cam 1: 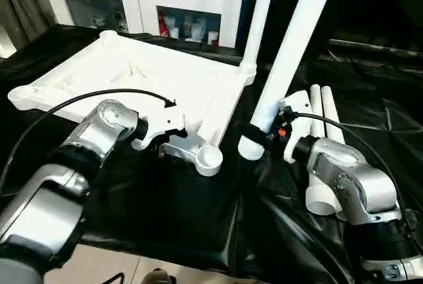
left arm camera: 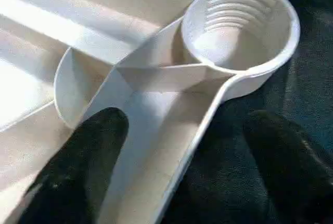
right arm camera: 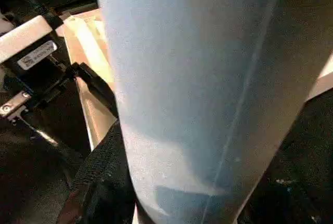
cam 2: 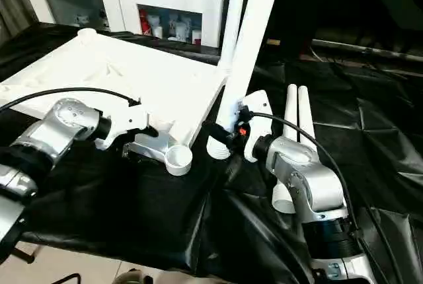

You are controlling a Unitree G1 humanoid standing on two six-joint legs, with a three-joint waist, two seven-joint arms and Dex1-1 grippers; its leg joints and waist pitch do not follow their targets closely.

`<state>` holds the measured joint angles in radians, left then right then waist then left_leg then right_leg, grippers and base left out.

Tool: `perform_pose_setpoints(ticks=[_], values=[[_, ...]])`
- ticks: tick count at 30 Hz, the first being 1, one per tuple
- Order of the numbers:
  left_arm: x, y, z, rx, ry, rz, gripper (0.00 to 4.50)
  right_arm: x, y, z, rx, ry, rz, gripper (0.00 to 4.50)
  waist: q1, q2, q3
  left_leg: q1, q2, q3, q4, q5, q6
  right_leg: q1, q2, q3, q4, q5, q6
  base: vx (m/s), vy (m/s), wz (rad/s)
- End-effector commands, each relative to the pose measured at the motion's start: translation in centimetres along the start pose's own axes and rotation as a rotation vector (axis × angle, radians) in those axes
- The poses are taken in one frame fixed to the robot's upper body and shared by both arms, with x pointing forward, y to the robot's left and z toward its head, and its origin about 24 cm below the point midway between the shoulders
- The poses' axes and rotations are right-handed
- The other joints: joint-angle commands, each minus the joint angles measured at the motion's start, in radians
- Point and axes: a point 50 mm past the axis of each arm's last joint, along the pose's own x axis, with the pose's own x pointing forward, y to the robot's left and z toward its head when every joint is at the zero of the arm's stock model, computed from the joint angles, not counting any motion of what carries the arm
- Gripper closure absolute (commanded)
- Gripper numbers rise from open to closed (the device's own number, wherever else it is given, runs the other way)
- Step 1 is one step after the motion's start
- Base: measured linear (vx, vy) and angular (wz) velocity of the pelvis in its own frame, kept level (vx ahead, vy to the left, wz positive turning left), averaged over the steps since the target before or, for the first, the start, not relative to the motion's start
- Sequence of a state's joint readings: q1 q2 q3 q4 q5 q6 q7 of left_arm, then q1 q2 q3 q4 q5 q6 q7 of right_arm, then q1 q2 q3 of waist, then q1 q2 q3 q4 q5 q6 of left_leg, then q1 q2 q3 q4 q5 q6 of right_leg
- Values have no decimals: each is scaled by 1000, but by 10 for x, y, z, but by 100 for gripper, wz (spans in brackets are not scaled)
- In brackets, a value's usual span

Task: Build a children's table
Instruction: Insert table leg to table base

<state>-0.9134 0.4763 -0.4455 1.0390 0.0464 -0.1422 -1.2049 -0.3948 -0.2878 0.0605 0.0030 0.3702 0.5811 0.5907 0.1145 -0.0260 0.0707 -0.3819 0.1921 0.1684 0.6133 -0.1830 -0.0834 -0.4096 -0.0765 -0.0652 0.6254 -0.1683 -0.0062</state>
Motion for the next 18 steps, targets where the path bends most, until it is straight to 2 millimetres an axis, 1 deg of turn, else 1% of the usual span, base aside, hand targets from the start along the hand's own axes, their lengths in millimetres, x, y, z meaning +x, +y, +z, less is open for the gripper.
perform_pose_setpoints(ticks=[1,3,4,5,6,8,10,11,12,14,15,16,17,18], values=[[-6,6,3,12,-7,30,75,-1,1,6,-21,-14,-4,259,2,17,-80,22,37,-13,-88,-236,-53,53,-77,49,-71,-211,-208,0,0,0],[-8,7,0,13,11,52,76,0,1,6,-20,-14,-3,259,3,18,-81,22,37,-14,-88,-236,-52,53,-77,49,-70,-204,-210,0,0,0],[-8,8,-1,6,10,62,108,0,1,6,-19,-14,-1,259,3,19,-81,23,38,-14,-88,-237,-52,53,-78,49,-69,-203,-210,0,0,0],[-9,9,-1,1,7,67,108,0,1,6,-19,-14,-1,259,3,19,-80,23,38,-13,-88,-238,-51,53,-78,49,-70,-205,-211,0,0,0],[-10,10,-1,-1,7,75,121,1,1,6,-19,-14,0,259,4,18,-80,24,38,-13,-89,-243,-51,53,-79,49,-71,-219,-210,0,0,0],[-11,11,-1,5,13,90,127,1,1,6,-18,-13,2,259,4,18,-79,24,38,-13,-89,-247,-51,52,-79,50,-72,-227,-207,0,0,0],[-12,12,-4,10,28,101,154,2,1,6,-18,-13,4,259,5,17,-79,23,38,-14,-89,-242,-49,52,-80,50,-73,-228,-203,0,0,0],[-12,12,-5,12,36,104,154,2,1,6,-18,-13,5,259,5,17,-79,23,38,-14,-89,-242,-50,52,-80,50,-74,-231,-202,0,0,0],[-13,12,-7,8,44,106,171,3,1,6,-17,-14,7,259,5,18,-78,24,38,-15,-90,-251,-52,52,-81,50,-74,-241,-199,0,0,0],[-13,12,-8,0,45,110,174,4,2,6,-16,-14,10,259,5,19,-78,24,39,-15,-90,-254,-53,51,-81,50,-75,-245,-199,0,0,0],[-13,12,-8,-10,43,109,199,4,2,6,-15,-15,12,259,5,20,-79,24,39,-15,-90,-254,-55,51,-82,50,-74,-239,-203,0,0,0],[-13,12,-9,-12,44,110,199,4,3,5,-15,-14,12,259,5,21,-79,25,39,-15,-90,-253,-55,51,-81,50,-74,-236,-205,0,0,0],[-14,12,-9,-13,46,110,210,4,3,5,-15,-14,12,259,5,21,-79,25,40,-15,-90,-254,-55,51,-81,50,-74,-233,-207,0,0,0],[-13,12,-10,-11,59,100,215,4,3,5,-16,-13,13,259,6,24,-79,26,40,-15,-90,-260,-56,50,-80,50,-73,-228,-211,0,0,0]])
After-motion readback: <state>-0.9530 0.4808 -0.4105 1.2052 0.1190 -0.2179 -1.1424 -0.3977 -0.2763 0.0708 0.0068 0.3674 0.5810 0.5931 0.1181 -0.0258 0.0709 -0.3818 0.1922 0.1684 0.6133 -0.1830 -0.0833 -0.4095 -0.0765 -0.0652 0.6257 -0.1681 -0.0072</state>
